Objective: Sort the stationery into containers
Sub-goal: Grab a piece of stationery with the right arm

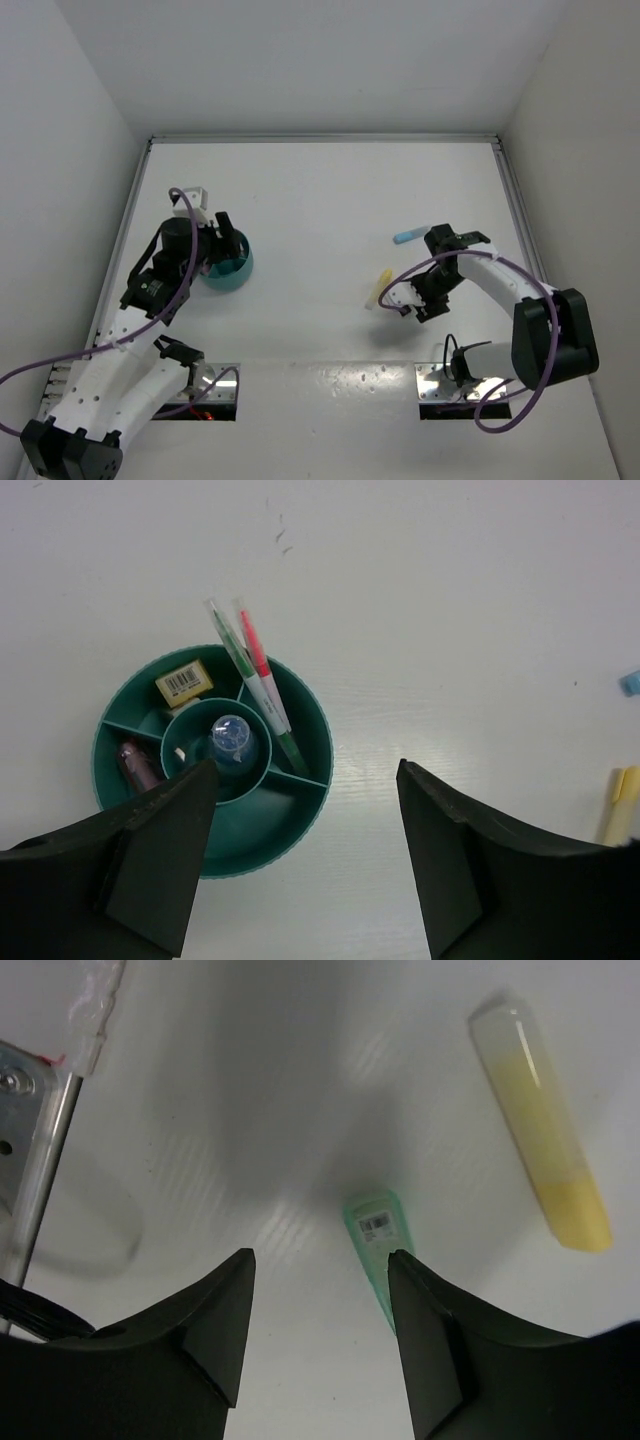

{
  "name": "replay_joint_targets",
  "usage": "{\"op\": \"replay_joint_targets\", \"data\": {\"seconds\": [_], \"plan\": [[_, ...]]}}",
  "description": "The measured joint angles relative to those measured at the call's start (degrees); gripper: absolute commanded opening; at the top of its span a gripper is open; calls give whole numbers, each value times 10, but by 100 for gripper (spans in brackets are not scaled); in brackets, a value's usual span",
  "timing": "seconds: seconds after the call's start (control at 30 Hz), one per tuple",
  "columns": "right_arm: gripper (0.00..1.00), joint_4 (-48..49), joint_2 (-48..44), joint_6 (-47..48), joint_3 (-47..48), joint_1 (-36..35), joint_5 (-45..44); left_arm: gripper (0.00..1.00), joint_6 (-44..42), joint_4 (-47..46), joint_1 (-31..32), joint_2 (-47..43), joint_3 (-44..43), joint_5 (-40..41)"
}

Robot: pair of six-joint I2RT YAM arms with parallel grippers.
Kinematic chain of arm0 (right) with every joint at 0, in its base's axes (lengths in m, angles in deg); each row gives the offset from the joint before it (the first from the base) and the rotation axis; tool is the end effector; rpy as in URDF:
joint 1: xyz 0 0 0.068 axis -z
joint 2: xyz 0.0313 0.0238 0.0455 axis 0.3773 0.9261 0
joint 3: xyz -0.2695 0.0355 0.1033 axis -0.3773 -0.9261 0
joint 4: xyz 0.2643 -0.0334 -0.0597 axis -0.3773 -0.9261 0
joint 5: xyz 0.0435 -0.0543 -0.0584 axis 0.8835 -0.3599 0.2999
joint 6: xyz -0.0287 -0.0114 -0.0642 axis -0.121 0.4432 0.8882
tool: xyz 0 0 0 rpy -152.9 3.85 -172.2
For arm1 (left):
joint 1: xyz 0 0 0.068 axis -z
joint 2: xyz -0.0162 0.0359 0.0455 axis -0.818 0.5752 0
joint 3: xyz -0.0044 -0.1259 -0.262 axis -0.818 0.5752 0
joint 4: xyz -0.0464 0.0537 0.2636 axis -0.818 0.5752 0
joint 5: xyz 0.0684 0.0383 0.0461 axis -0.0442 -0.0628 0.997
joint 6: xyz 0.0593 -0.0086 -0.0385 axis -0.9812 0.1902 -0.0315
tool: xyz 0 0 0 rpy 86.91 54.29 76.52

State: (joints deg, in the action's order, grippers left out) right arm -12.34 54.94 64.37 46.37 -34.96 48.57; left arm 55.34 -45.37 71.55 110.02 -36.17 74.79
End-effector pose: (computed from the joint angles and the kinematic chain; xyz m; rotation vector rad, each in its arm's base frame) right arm 0.1808 0.0684 0.1649 -2.2869 1.6407 0.5626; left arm 0.1832 -0.0452 0.3054 -0.2238 1.9853 -0.2989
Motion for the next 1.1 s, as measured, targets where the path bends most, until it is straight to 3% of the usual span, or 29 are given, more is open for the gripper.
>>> {"op": "replay_joint_targets", "data": {"seconds": [0.13, 0.4, 0.73, 0.83, 0.97, 1.1], "plan": [[51, 31, 9, 37, -31, -6, -26, 79, -4, 0, 0, -4, 6, 1], [51, 129, 21, 60, -68, -9, -46, 79, -5, -2, 0, -12, 10, 3], [49, 148, 85, 66, -34, -20, -65, 79, -5, -3, 0, -12, 10, 7], [43, 126, 120, 66, -6, -29, -75, 79, -5, -3, 0, -12, 10, 7], [19, 89, 152, 67, 22, -38, -90, 79, -5, -3, 0, -15, 10, 11], [10, 50, 183, 68, 57, -49, -80, 79, -5, -3, 0, -20, 10, 20]]}}
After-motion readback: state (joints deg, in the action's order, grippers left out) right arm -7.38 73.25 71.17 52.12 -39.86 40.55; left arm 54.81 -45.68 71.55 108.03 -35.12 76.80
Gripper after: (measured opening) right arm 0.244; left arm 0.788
